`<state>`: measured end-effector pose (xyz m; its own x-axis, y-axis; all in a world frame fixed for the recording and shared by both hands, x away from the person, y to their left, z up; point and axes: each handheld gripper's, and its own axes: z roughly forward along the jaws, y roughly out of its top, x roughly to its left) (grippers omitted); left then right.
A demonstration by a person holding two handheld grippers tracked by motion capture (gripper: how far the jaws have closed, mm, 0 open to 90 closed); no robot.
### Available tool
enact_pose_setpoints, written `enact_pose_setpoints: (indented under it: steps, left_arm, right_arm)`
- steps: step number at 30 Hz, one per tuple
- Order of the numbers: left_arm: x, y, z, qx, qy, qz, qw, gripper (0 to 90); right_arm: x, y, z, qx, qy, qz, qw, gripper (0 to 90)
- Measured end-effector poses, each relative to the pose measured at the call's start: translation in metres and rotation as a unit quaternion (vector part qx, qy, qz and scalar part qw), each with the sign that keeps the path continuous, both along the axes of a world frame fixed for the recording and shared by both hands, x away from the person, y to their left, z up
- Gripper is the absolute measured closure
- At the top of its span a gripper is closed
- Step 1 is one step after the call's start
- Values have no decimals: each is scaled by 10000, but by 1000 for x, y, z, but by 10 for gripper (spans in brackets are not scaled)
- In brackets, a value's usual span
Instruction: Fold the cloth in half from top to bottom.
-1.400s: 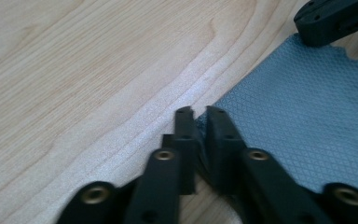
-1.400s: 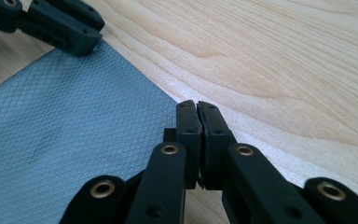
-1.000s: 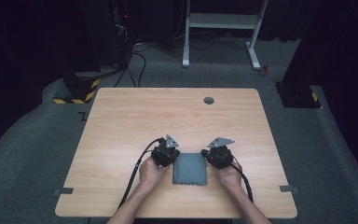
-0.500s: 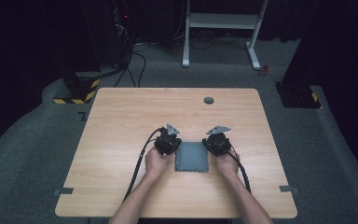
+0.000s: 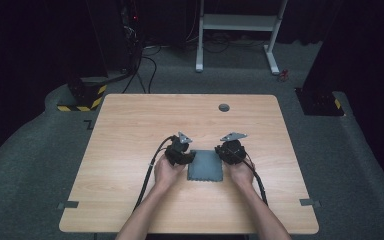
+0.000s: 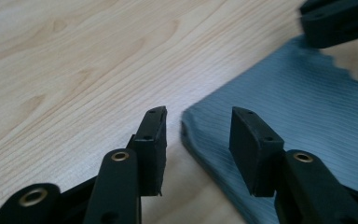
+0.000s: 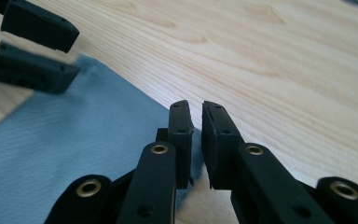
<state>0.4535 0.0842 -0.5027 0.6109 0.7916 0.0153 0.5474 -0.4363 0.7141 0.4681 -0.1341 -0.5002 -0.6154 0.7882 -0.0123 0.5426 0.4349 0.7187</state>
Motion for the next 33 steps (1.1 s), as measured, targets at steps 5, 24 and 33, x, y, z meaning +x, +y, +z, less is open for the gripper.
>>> enact_pose_setpoints:
  steps: [5, 24, 33]
  left_arm:
    - [-20, -4, 3, -10, -120, -303, 9995, 558]
    - [-56, 8, -7, 209, -104, -666, 9975, 515]
    - [-66, 20, -15, 19, -100, -599, 9981, 514]
  right_arm:
    - [-3, 16, 3, 80, -60, 262, 9996, 826]
    - [-33, -4, -4, 212, 30, 409, 9989, 748]
    - [-71, -12, -18, 109, 32, 700, 9975, 677]
